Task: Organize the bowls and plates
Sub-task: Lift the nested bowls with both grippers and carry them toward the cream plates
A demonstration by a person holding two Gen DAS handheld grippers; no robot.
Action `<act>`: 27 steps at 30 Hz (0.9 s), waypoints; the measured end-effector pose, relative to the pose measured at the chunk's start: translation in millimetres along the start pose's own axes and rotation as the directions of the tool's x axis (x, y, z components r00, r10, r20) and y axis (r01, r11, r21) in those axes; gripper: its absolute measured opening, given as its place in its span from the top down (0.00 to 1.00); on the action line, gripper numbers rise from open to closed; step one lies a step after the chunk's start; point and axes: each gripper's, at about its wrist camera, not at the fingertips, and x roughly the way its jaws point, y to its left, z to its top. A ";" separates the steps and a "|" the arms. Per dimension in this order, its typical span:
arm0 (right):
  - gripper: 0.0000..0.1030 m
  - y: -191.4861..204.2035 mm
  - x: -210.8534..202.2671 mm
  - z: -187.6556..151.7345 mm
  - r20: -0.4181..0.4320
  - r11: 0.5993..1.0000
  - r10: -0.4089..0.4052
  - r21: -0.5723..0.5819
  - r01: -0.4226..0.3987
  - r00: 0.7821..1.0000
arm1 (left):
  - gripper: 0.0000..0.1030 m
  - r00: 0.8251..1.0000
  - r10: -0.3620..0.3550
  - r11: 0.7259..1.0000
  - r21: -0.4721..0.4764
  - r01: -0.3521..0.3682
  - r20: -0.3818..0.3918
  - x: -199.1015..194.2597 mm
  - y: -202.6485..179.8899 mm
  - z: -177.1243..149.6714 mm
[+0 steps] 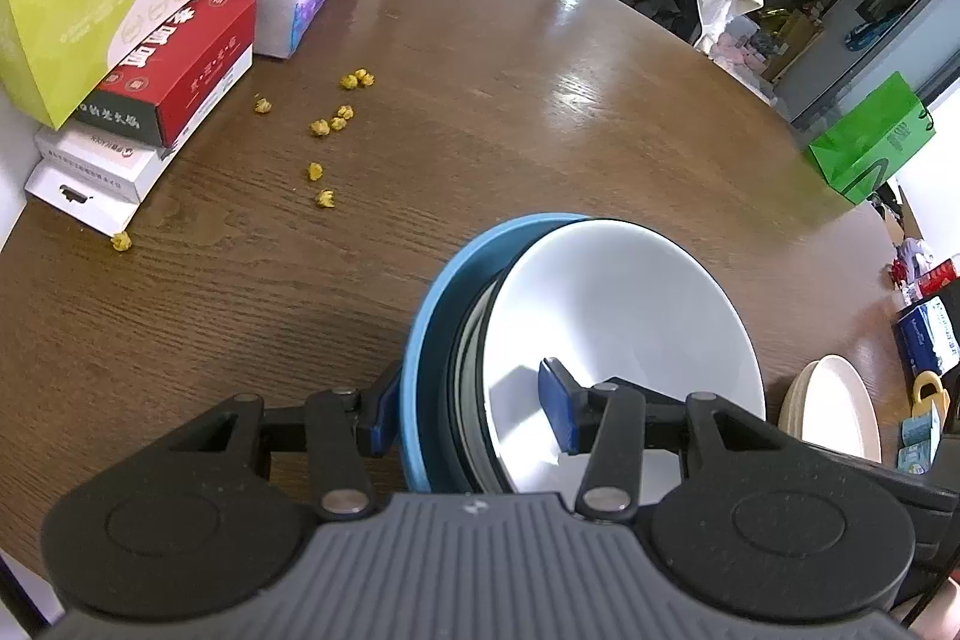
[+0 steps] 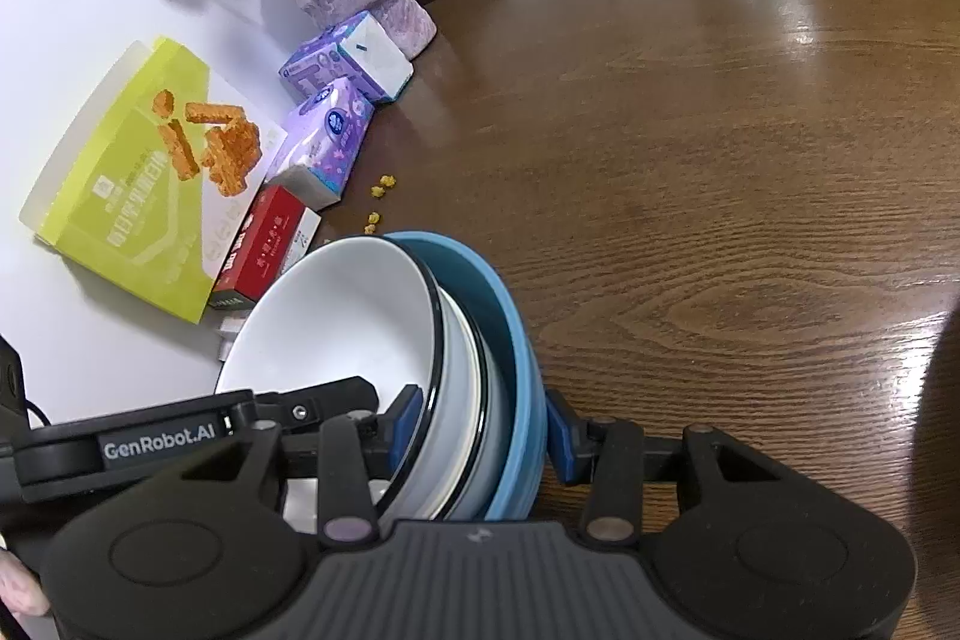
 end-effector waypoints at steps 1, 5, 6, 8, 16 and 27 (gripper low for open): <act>0.59 -0.6 -1.4 0.1 0.003 1.000 0.001 0.000 -0.001 1.000 | 0.54 1.000 0.000 1.000 0.002 0.000 0.001 -0.4 -1.4 0.2; 0.59 -1.5 -5.1 0.0 0.012 1.000 0.002 0.001 -0.002 1.000 | 0.54 1.000 -0.002 1.000 0.010 0.002 0.006 -3.0 -6.7 0.1; 0.59 -1.6 -6.0 0.3 0.014 1.000 0.002 0.001 -0.002 1.000 | 0.54 1.000 -0.003 1.000 0.012 0.003 0.008 -3.4 -7.6 -0.1; 0.59 -2.4 -8.5 0.5 0.019 1.000 0.002 0.001 -0.002 1.000 | 0.54 1.000 -0.004 1.000 0.016 0.004 0.011 -4.4 -9.9 -0.5; 0.59 -6.4 -20.1 -0.2 0.037 1.000 0.005 -0.002 -0.005 0.999 | 0.54 1.000 -0.008 1.000 0.023 0.007 0.020 -9.7 -20.8 -3.0; 0.59 -15.4 -34.2 -1.3 0.062 1.000 0.002 0.004 -0.003 0.998 | 0.54 0.999 -0.017 0.999 0.037 0.016 0.028 -13.3 -39.7 -7.5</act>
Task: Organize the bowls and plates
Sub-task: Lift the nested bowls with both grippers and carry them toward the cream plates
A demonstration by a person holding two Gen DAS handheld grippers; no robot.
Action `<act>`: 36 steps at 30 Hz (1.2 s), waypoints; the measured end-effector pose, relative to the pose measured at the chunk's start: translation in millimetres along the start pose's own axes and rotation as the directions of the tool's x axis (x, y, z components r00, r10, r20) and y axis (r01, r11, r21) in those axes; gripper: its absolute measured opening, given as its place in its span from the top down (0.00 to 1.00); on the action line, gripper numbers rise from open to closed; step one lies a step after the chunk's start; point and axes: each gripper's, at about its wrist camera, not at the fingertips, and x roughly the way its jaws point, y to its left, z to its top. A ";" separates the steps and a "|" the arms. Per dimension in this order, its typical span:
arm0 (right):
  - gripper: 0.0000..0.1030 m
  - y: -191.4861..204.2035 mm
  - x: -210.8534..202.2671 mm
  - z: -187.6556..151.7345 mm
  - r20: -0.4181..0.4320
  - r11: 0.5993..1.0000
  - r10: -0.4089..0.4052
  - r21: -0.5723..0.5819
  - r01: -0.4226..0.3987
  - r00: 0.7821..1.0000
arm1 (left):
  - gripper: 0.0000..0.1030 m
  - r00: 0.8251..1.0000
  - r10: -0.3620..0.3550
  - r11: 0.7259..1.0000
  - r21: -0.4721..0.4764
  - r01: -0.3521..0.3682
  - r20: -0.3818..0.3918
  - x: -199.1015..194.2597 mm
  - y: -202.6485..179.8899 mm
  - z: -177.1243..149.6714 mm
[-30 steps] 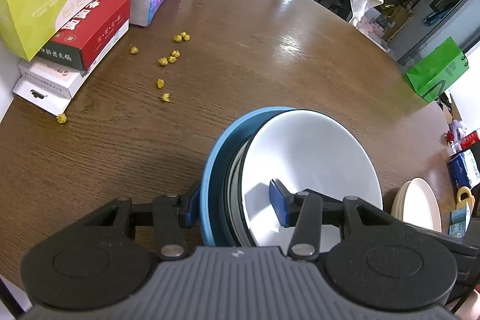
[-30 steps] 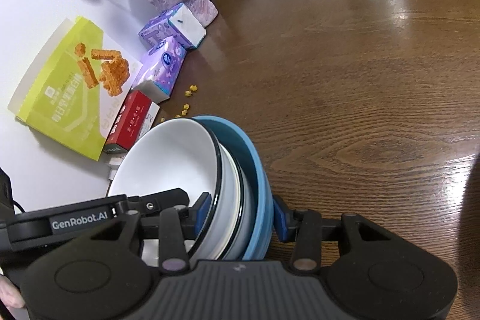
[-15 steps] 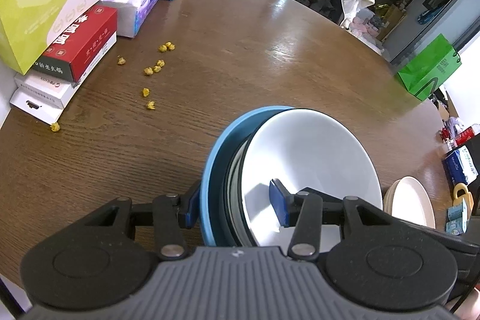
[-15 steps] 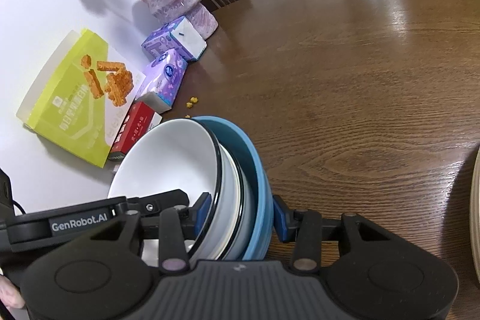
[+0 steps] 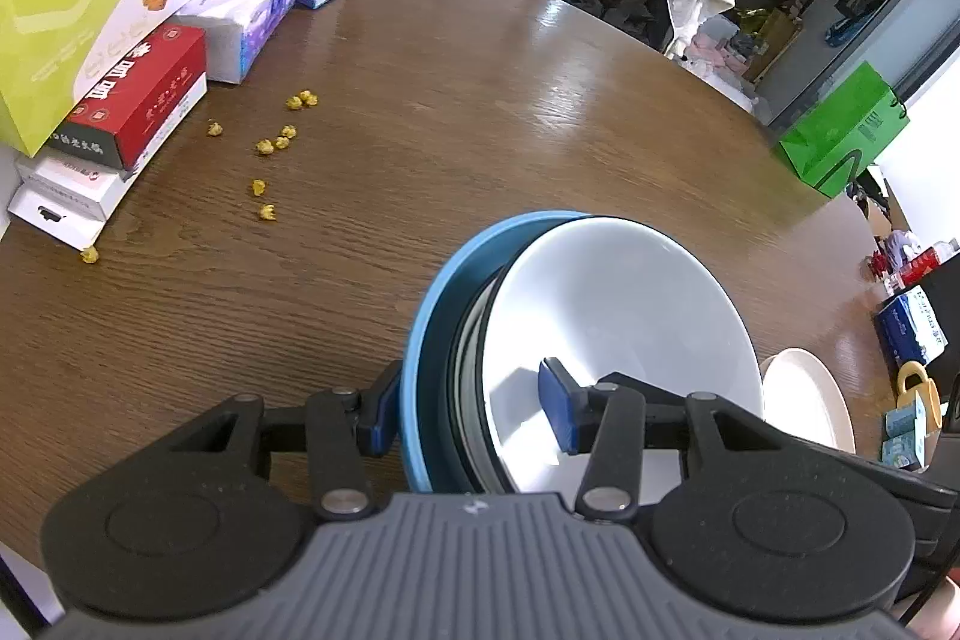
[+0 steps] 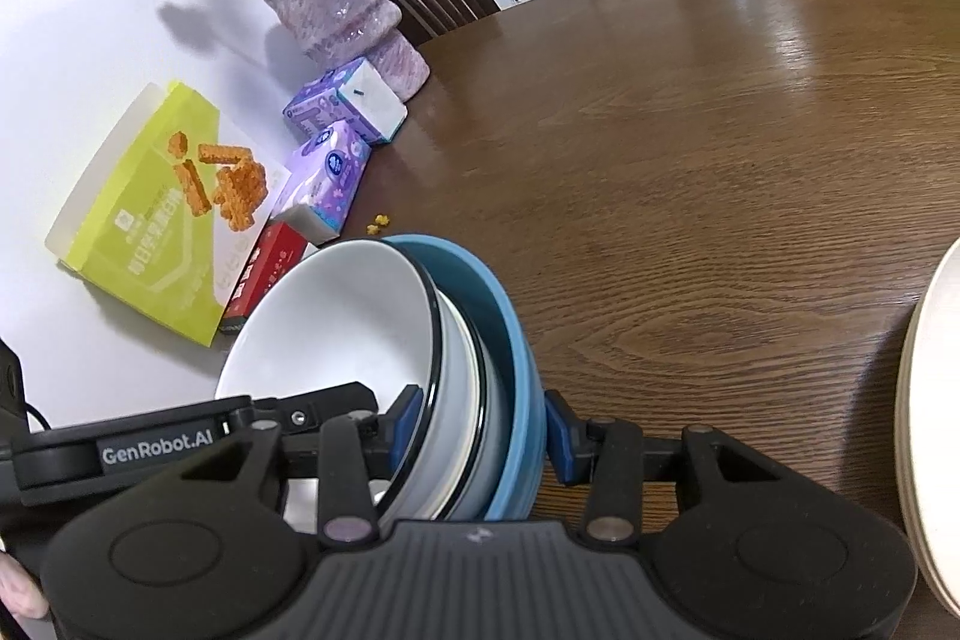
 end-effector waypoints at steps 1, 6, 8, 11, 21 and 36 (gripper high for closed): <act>0.59 -0.7 -0.9 -0.2 0.002 1.000 -0.001 0.001 0.001 1.000 | 0.54 1.000 -0.001 1.000 0.001 0.001 0.001 -0.4 -1.6 -0.5; 0.59 -6.0 -9.1 -0.8 0.012 1.000 -0.003 0.004 0.003 1.000 | 0.54 1.000 -0.004 1.000 0.009 0.004 0.005 -1.9 -11.6 -3.2; 0.59 -8.6 -12.7 -1.1 0.017 1.000 -0.005 0.006 0.004 1.000 | 0.54 1.000 -0.006 1.000 0.013 0.006 0.006 -2.2 -16.0 -4.2; 0.59 -13.8 -18.4 -1.3 0.022 1.000 -0.006 0.008 0.006 1.000 | 0.54 1.000 -0.009 1.000 0.016 0.009 0.007 -2.1 -21.9 -6.1; 0.59 -28.4 -34.4 -2.2 0.042 1.000 -0.014 0.018 0.013 0.999 | 0.54 1.000 -0.018 0.999 0.037 0.018 0.010 -1.4 -42.9 -11.9; 0.59 -53.0 -59.9 -3.2 0.071 0.999 -0.038 0.038 0.035 0.997 | 0.54 0.999 -0.044 0.997 0.063 0.043 0.007 5.7 -73.2 -17.2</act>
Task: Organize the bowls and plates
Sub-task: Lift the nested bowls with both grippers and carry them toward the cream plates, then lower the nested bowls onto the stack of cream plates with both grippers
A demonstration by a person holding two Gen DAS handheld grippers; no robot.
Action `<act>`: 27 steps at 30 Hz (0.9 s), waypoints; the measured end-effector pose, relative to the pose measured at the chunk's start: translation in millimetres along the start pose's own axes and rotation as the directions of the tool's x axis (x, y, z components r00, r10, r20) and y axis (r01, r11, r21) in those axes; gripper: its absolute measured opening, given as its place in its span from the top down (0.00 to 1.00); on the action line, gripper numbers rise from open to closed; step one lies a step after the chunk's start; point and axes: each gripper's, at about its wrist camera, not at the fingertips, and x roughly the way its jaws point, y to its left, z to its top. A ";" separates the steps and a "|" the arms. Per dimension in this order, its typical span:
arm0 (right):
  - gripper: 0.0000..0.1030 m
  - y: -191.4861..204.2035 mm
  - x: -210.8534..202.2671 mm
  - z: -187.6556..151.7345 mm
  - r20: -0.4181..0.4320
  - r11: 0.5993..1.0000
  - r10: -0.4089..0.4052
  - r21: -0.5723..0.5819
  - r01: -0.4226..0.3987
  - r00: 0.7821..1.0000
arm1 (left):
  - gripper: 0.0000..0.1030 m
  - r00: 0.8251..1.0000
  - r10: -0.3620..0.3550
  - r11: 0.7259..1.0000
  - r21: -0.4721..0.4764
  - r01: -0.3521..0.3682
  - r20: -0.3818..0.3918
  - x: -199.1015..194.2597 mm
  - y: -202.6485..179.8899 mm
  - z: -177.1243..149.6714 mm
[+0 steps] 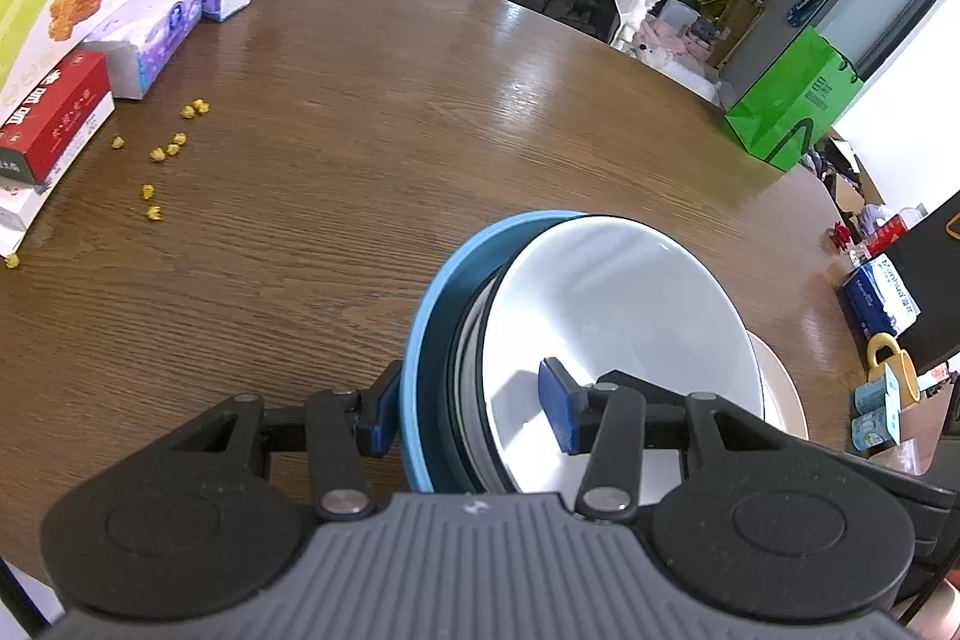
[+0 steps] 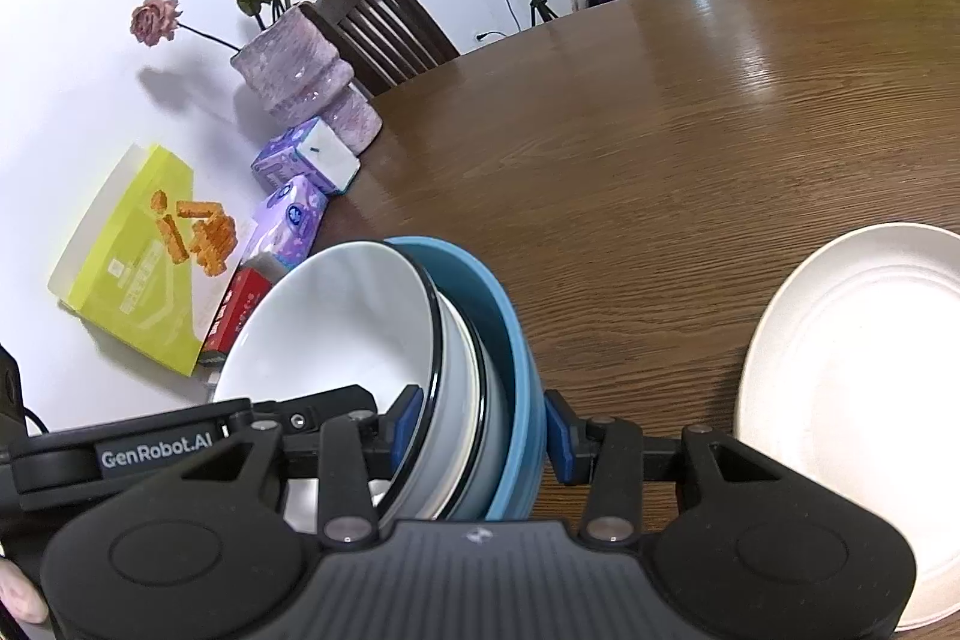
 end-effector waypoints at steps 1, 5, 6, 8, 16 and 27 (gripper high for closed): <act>0.59 -1.8 -1.5 0.0 0.002 1.000 -0.002 0.001 0.002 1.000 | 0.54 1.000 -0.001 1.000 0.002 0.001 0.000 0.5 -2.2 -0.5; 0.59 -9.3 -7.5 0.5 0.008 1.000 -0.008 0.007 0.008 1.000 | 0.54 1.000 -0.007 1.000 0.009 0.007 -0.002 2.8 -10.5 -2.0; 0.59 -11.1 -8.7 0.7 0.010 1.000 -0.009 0.008 0.009 1.000 | 0.54 1.000 -0.008 1.000 0.010 0.008 -0.003 3.2 -12.6 -2.5; 0.59 -14.3 -10.8 0.9 0.012 1.000 -0.012 0.011 0.012 1.000 | 0.54 1.000 -0.010 1.000 0.013 0.010 -0.005 4.6 -16.5 -3.4; 0.59 -28.6 -21.5 1.8 0.023 0.999 -0.022 0.024 0.021 0.999 | 0.54 1.000 -0.018 0.999 0.026 0.019 -0.009 8.6 -34.3 -6.8; 0.59 -49.6 -36.8 6.0 0.039 0.999 -0.039 0.039 0.037 0.998 | 0.54 0.999 -0.036 0.998 0.048 0.037 -0.014 17.3 -58.6 -8.7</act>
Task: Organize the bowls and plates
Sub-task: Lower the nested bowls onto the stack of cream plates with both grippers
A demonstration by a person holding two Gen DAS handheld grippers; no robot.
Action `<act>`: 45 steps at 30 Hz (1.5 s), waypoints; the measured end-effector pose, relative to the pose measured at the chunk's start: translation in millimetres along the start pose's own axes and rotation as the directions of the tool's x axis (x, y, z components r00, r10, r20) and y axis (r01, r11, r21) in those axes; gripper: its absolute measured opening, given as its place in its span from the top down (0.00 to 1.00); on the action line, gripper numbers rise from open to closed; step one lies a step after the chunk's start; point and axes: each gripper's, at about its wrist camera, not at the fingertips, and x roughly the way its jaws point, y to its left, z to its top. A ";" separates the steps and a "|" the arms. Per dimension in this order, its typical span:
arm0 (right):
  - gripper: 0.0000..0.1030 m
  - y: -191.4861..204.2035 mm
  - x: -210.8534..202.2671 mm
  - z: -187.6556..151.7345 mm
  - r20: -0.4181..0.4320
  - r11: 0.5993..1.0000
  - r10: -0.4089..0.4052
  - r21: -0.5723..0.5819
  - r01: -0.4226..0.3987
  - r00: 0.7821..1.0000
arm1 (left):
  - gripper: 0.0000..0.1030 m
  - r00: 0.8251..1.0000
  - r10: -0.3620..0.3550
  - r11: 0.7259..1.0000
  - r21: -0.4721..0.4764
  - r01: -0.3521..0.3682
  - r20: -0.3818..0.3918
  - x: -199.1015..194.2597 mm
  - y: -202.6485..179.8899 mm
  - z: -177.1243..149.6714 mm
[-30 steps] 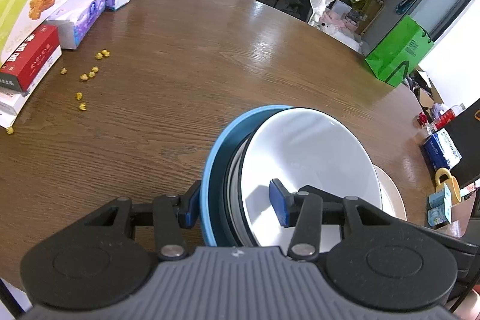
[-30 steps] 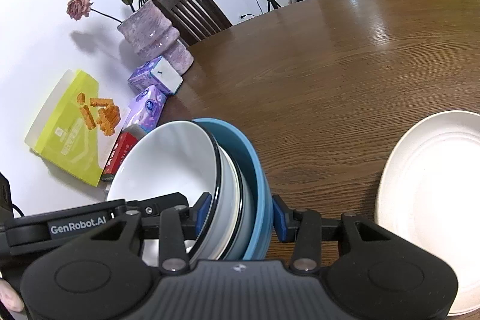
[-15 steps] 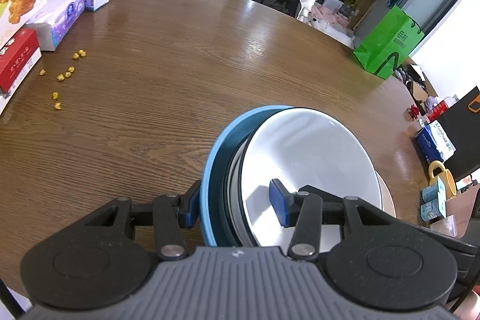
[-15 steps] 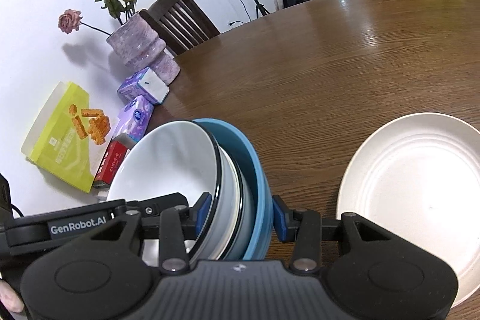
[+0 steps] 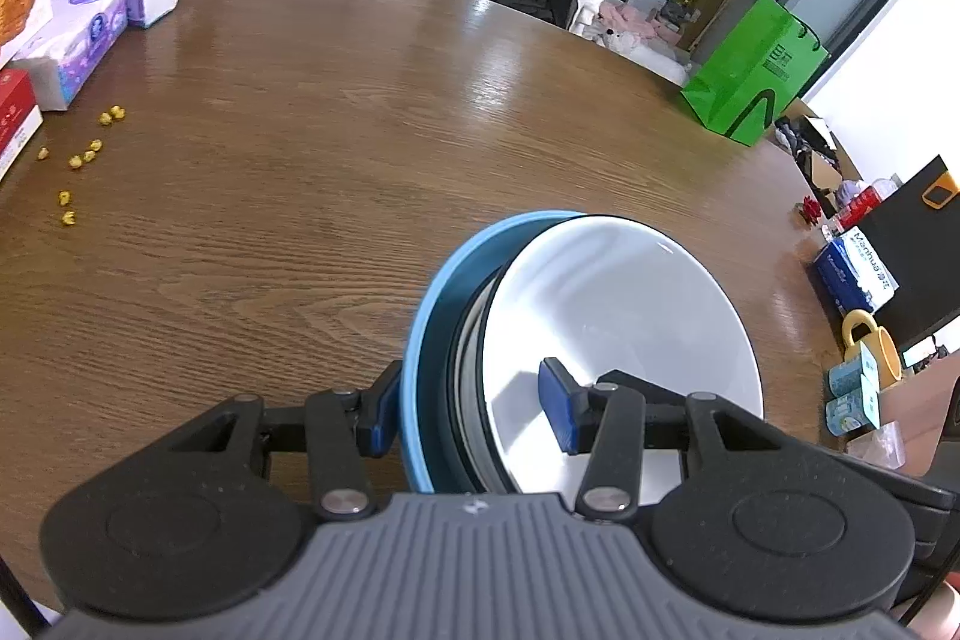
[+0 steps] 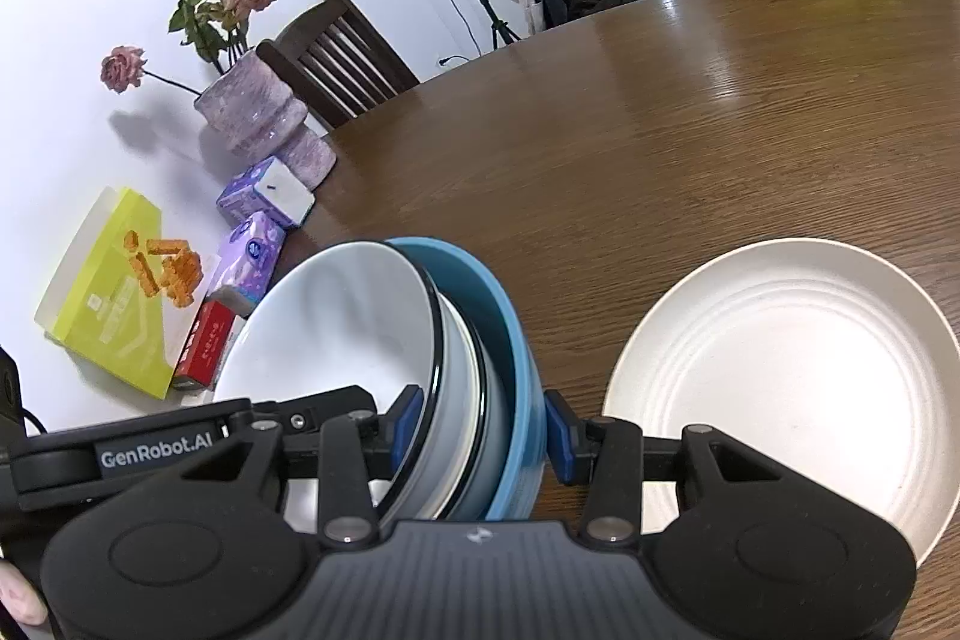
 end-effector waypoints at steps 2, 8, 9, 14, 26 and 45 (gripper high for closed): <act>0.59 -4.3 -2.6 0.7 0.003 1.000 -0.003 0.004 0.003 1.000 | 0.54 1.000 -0.003 1.000 0.003 0.003 -0.003 2.4 -3.3 0.1; 0.59 -15.7 -9.0 2.7 0.009 1.000 -0.014 0.013 0.014 1.000 | 0.54 1.000 -0.011 1.000 0.013 0.011 -0.009 8.3 -16.7 -0.9; 0.59 -17.8 -10.0 3.2 0.010 1.000 -0.015 0.014 0.015 1.000 | 0.54 1.000 -0.012 1.000 0.015 0.012 -0.010 9.4 -18.9 -0.8; 0.59 -28.8 -14.0 6.0 0.014 1.000 -0.022 0.022 0.022 1.000 | 0.54 1.000 -0.017 1.000 0.024 0.018 -0.015 14.9 -28.7 -1.5; 0.59 -56.6 -25.0 9.7 0.025 0.998 -0.044 0.047 0.042 0.999 | 0.54 0.999 -0.036 0.998 0.043 0.037 -0.033 30.5 -53.2 -3.3; 0.59 -92.8 -36.7 10.3 0.031 0.994 -0.073 0.084 0.070 0.997 | 0.54 0.997 -0.054 0.996 0.064 0.058 -0.063 52.7 -80.8 -8.8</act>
